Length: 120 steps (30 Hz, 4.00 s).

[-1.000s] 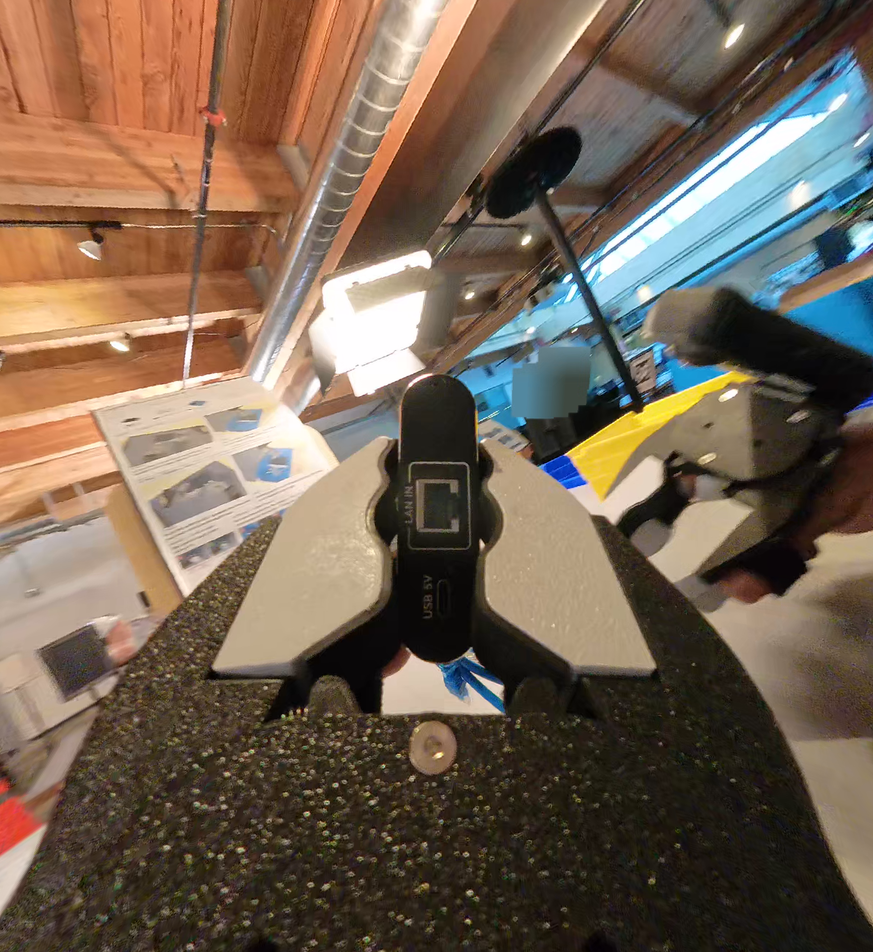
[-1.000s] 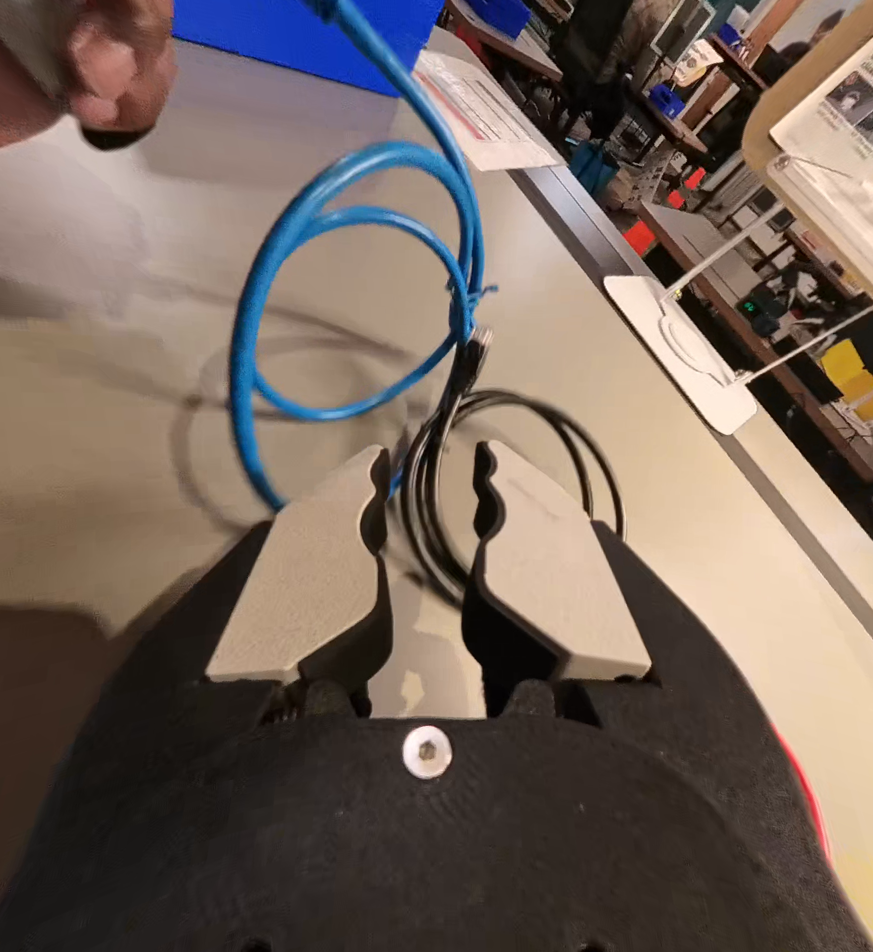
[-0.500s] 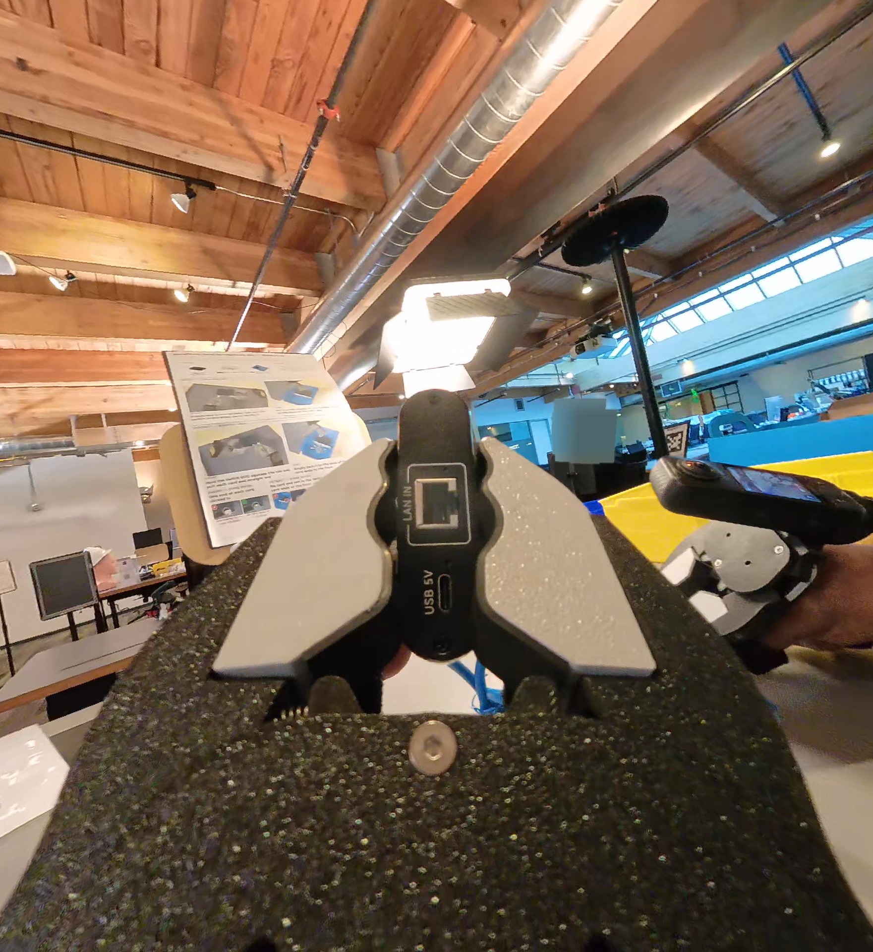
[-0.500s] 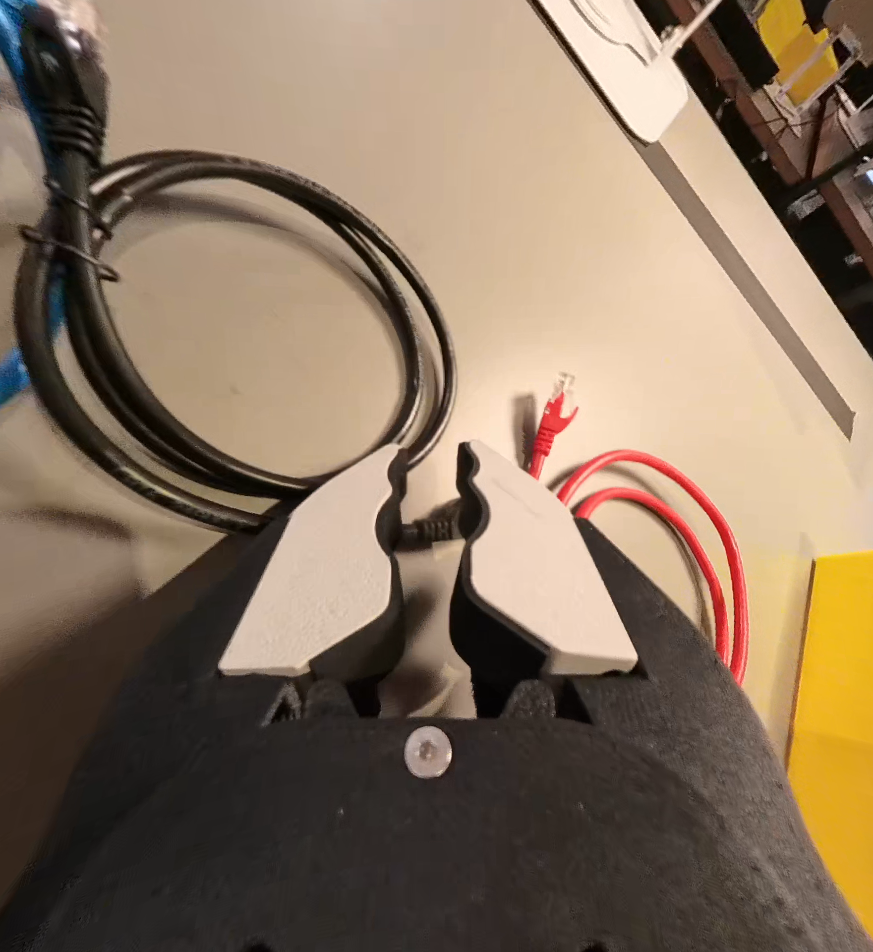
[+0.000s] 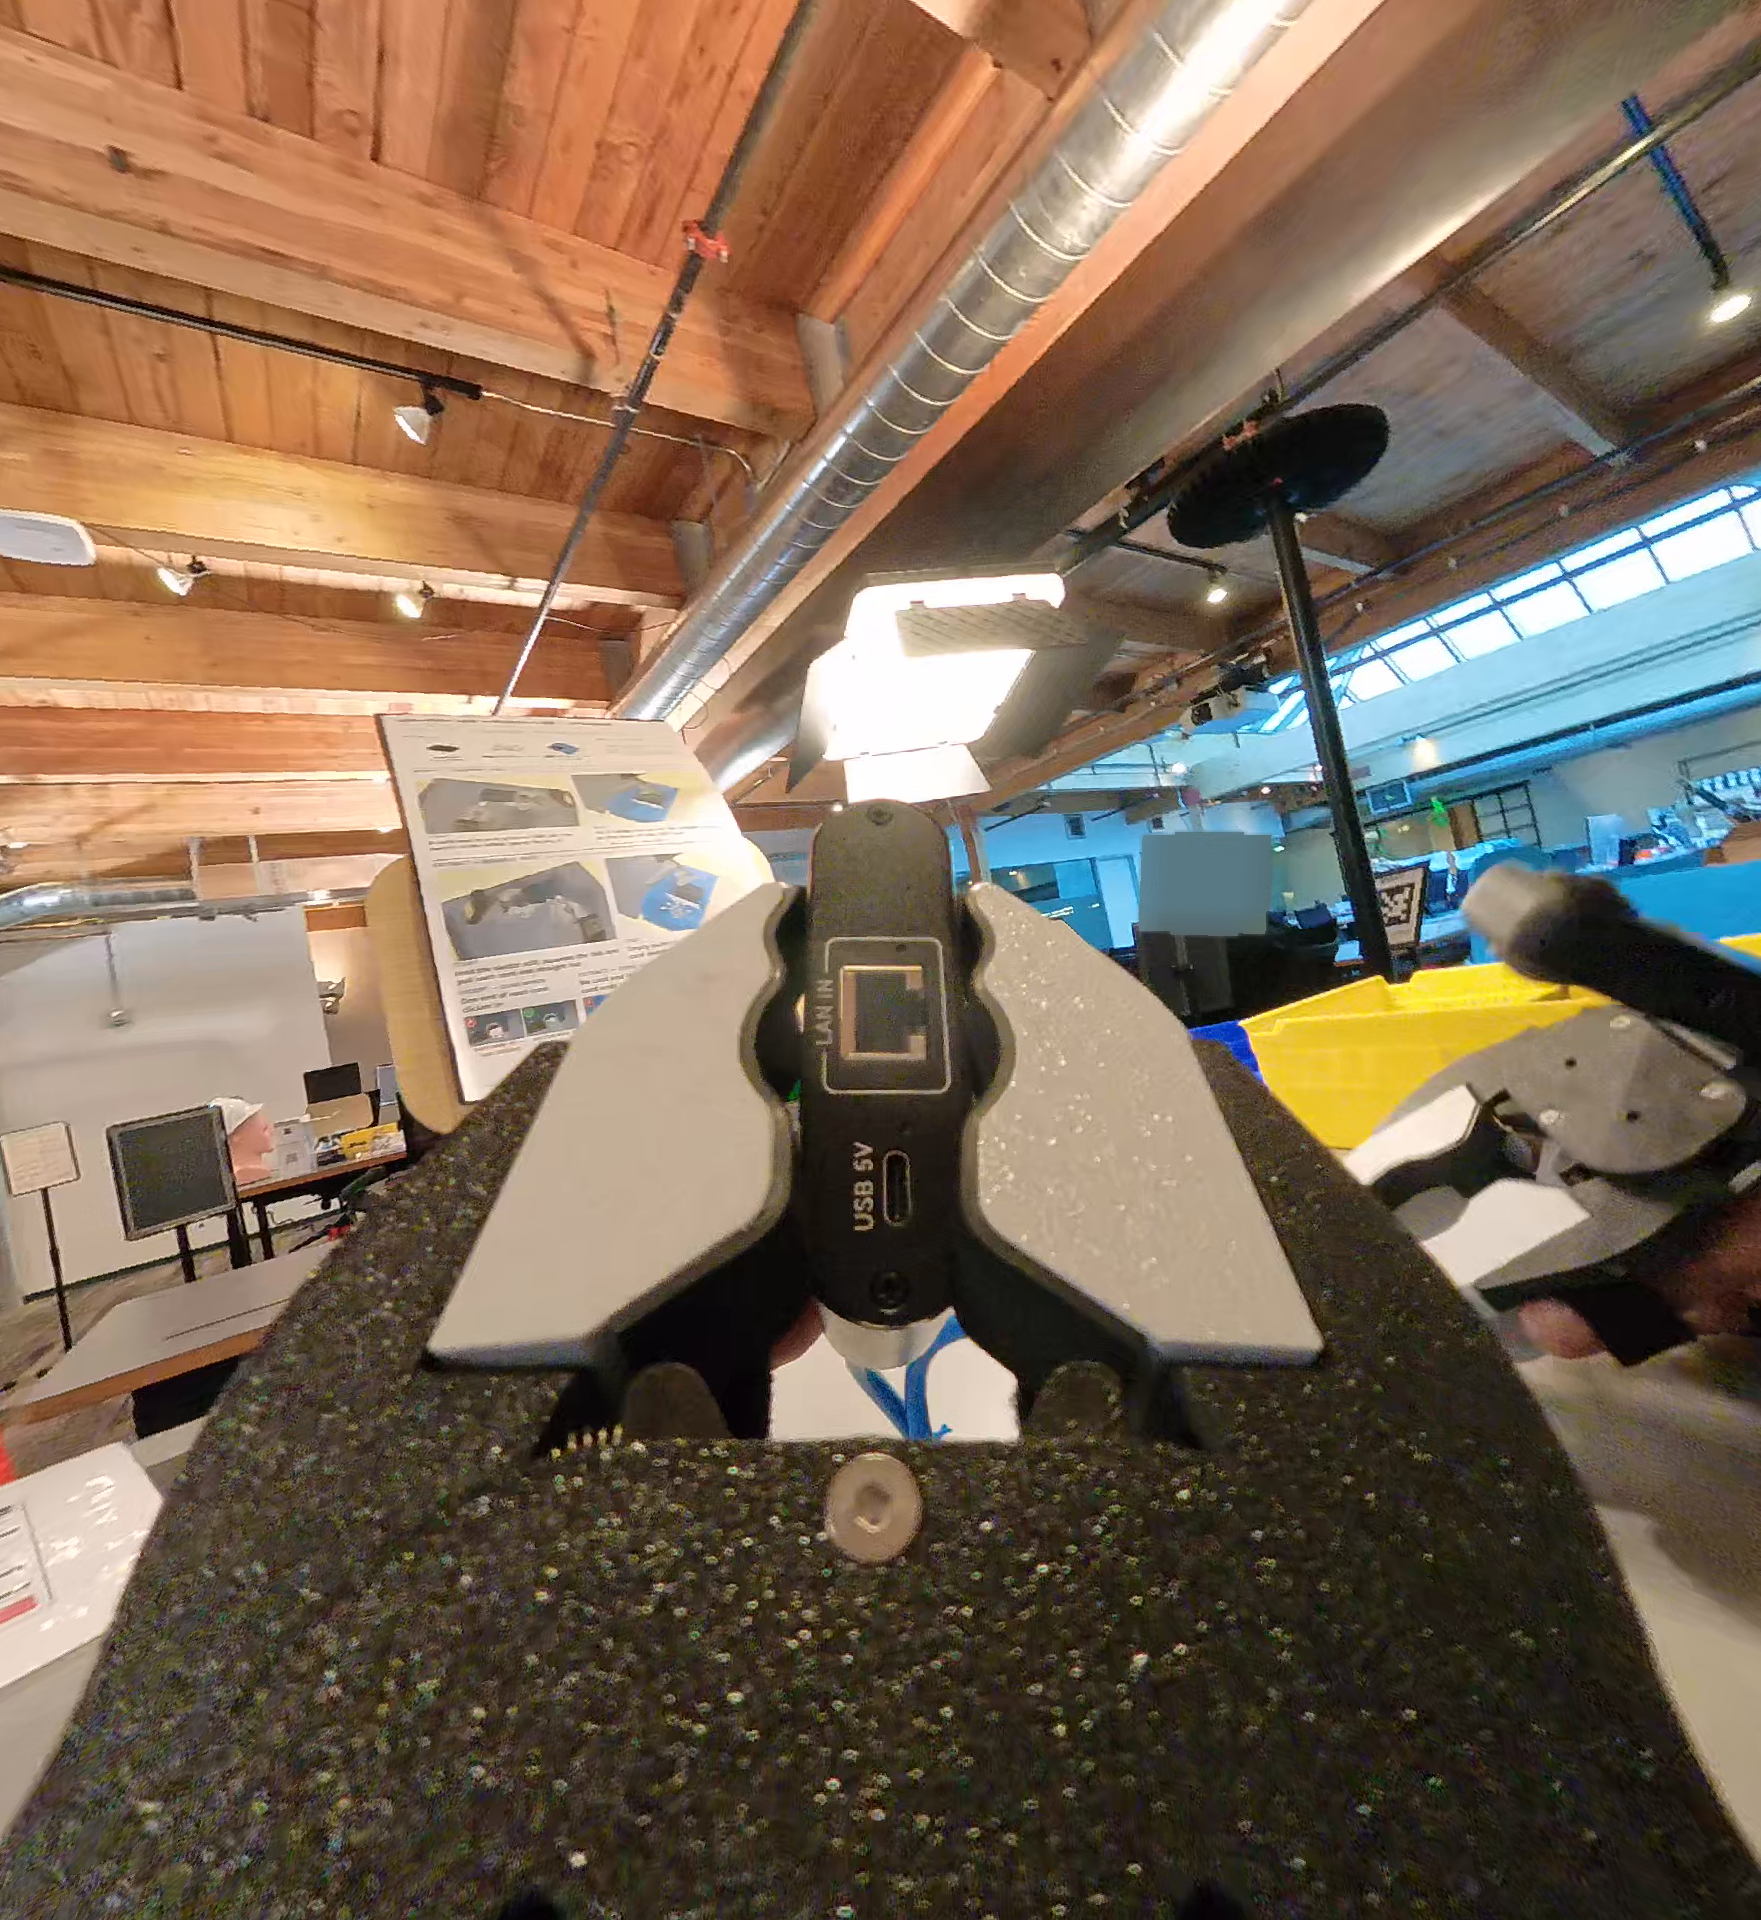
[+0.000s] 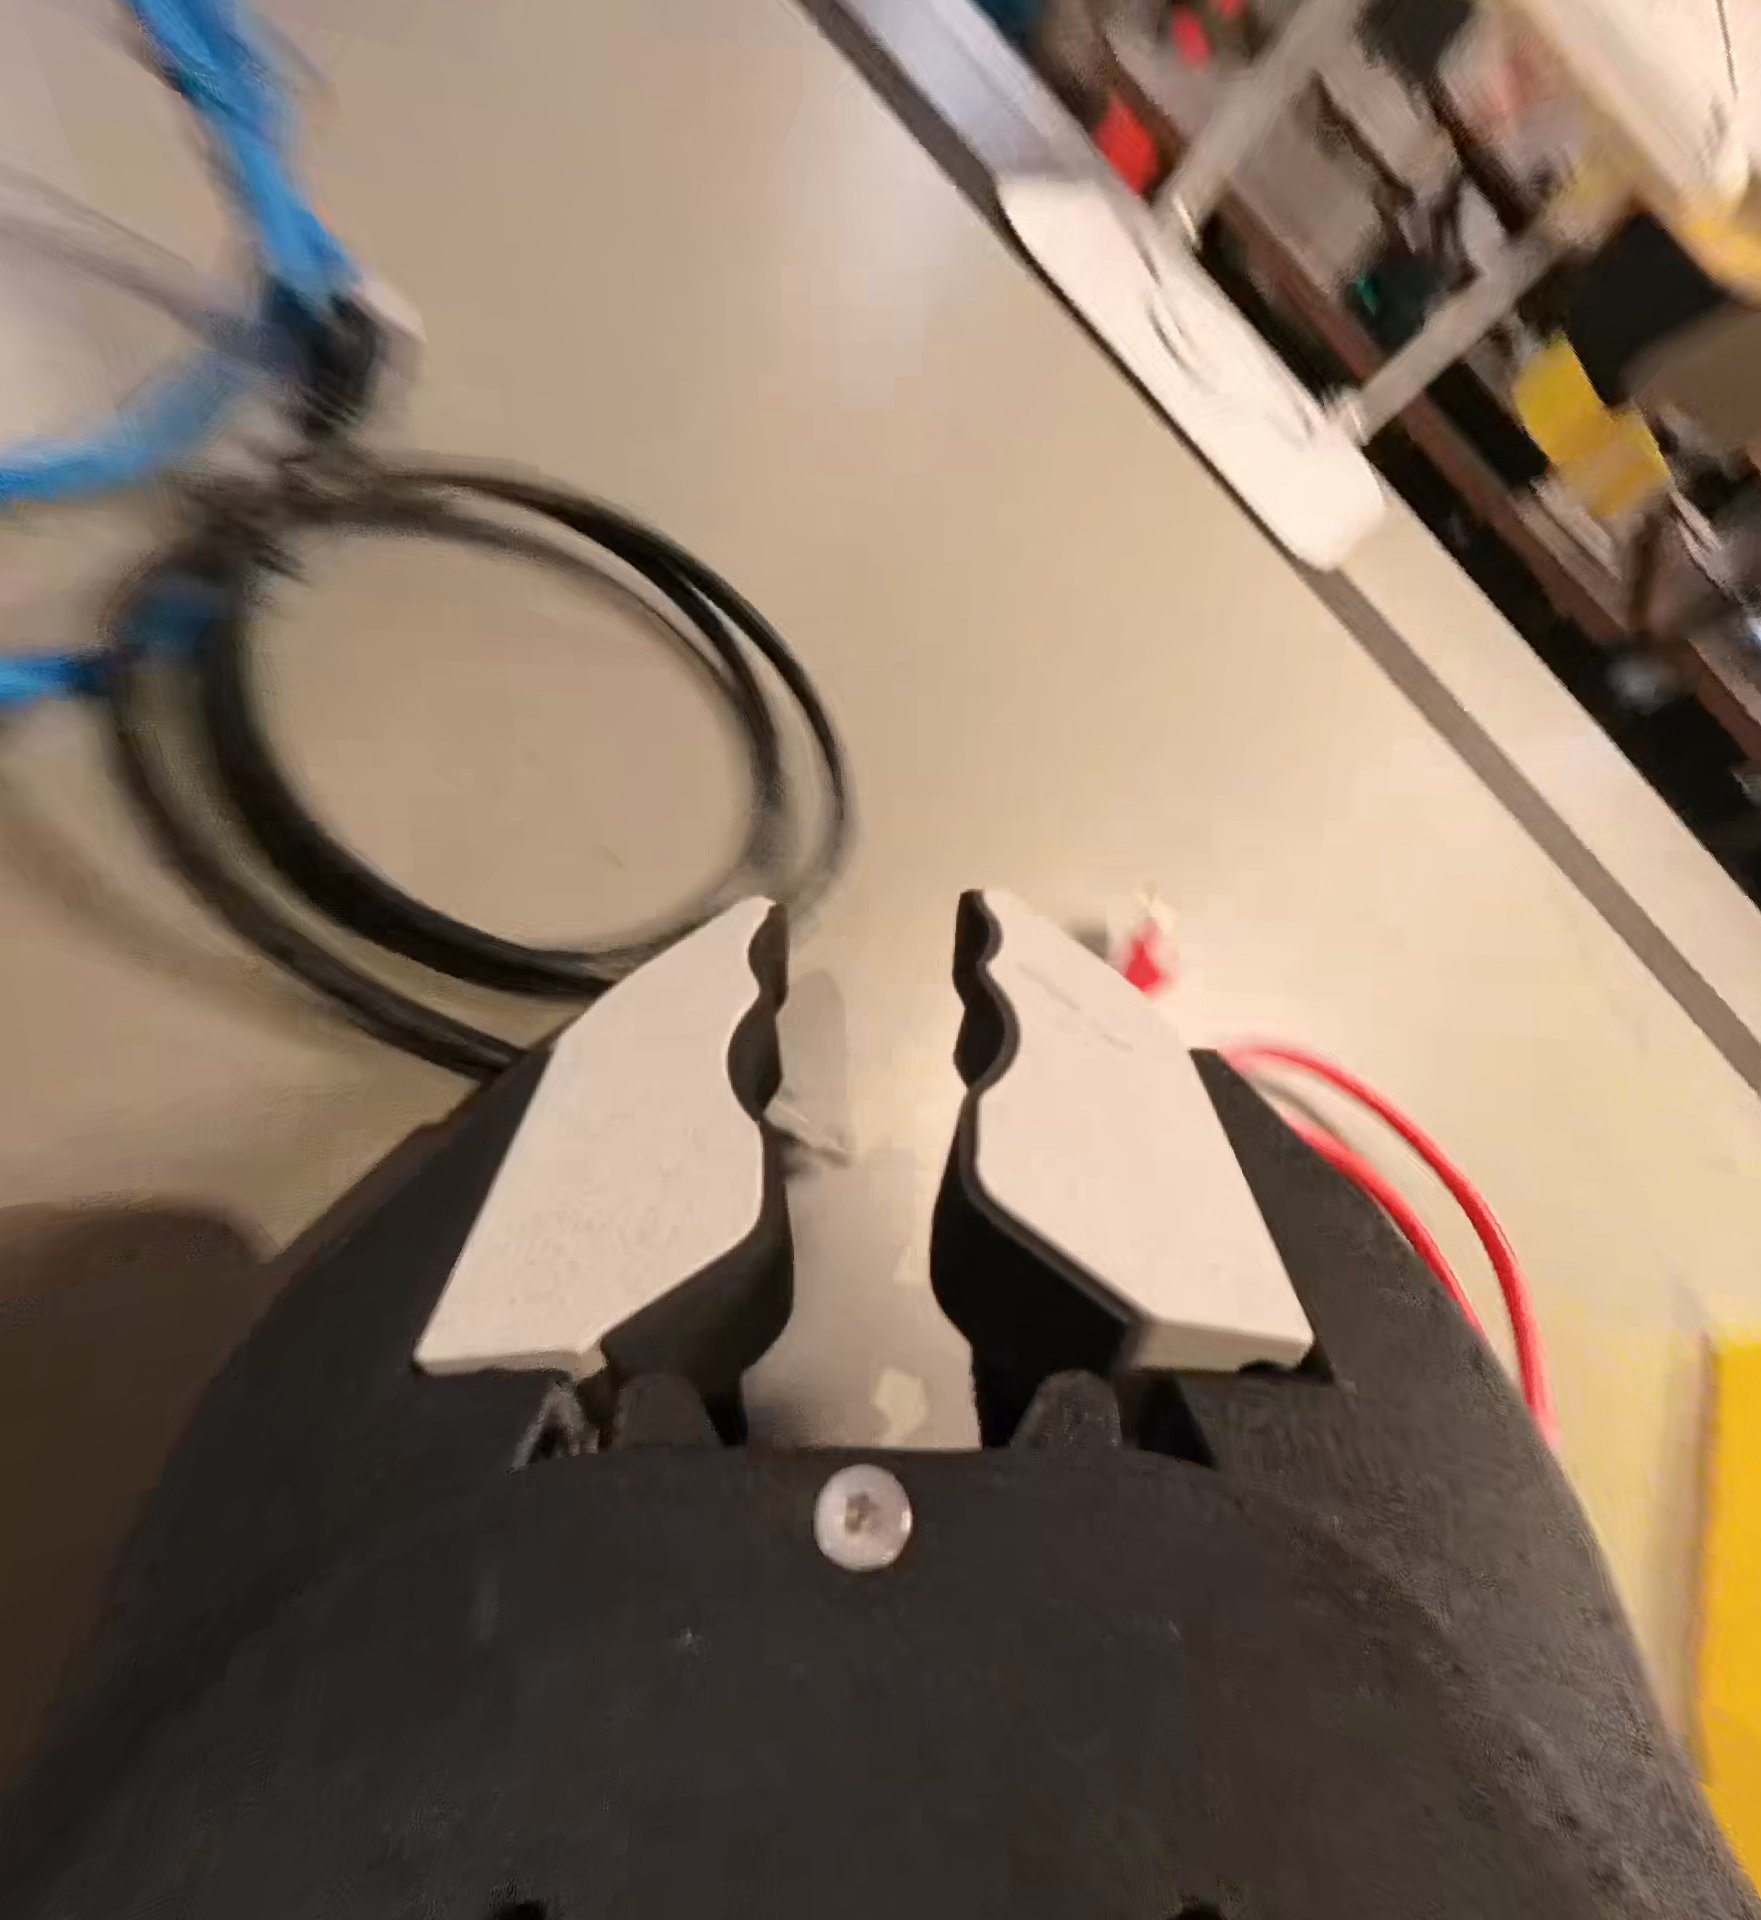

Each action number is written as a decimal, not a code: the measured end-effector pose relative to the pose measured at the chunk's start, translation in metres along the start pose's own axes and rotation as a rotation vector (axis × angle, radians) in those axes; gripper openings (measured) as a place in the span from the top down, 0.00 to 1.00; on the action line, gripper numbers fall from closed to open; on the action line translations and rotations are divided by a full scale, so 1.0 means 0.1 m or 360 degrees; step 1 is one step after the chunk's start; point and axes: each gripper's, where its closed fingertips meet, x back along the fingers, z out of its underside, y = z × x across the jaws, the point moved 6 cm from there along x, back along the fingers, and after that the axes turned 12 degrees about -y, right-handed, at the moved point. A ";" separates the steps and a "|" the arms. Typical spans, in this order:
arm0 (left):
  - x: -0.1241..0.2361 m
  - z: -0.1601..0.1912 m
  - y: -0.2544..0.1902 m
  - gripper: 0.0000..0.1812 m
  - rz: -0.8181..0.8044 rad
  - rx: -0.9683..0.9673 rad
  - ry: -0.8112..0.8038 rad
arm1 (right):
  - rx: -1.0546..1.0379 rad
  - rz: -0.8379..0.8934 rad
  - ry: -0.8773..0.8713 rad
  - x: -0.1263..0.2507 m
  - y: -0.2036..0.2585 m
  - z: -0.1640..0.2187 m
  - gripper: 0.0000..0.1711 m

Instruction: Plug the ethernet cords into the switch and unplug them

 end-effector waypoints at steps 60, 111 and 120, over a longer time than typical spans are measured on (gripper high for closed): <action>-0.18 0.72 -0.90 0.85 0.0874 0.0761 0.0590 | 0.0100 -0.0608 -0.0571 0.14 0.65 -0.53 0.93; 0.10 0.91 -1.10 0.84 0.1152 0.0112 0.1008 | 0.0516 -0.0609 -0.0516 0.20 0.72 -0.41 0.90; 0.07 0.84 -1.00 0.84 0.1098 0.0279 0.0945 | 0.0338 -0.0589 -0.0615 0.29 0.59 -0.46 0.85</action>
